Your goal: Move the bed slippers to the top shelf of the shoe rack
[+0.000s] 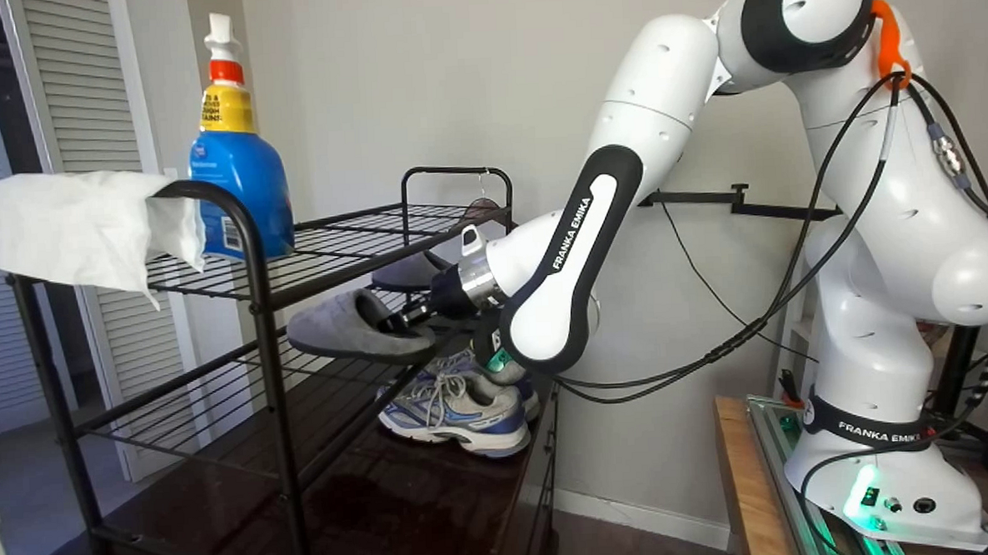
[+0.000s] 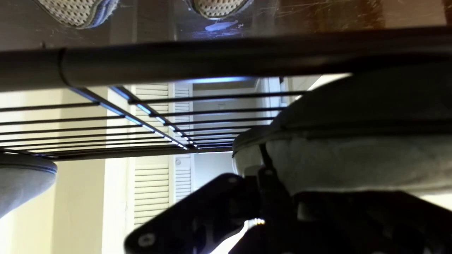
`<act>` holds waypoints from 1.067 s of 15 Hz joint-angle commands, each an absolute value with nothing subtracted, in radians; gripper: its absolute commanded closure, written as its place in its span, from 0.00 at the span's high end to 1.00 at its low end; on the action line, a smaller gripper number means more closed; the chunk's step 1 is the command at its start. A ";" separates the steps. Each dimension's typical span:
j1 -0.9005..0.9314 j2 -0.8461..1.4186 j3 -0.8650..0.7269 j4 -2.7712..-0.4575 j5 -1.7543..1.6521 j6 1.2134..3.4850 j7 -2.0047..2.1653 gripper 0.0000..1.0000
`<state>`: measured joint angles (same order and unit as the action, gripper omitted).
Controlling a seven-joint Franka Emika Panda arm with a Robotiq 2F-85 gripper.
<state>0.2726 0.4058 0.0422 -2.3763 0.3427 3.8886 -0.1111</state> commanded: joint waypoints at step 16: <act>-0.209 -0.034 0.343 -2.698 -0.896 3.516 0.725 0.01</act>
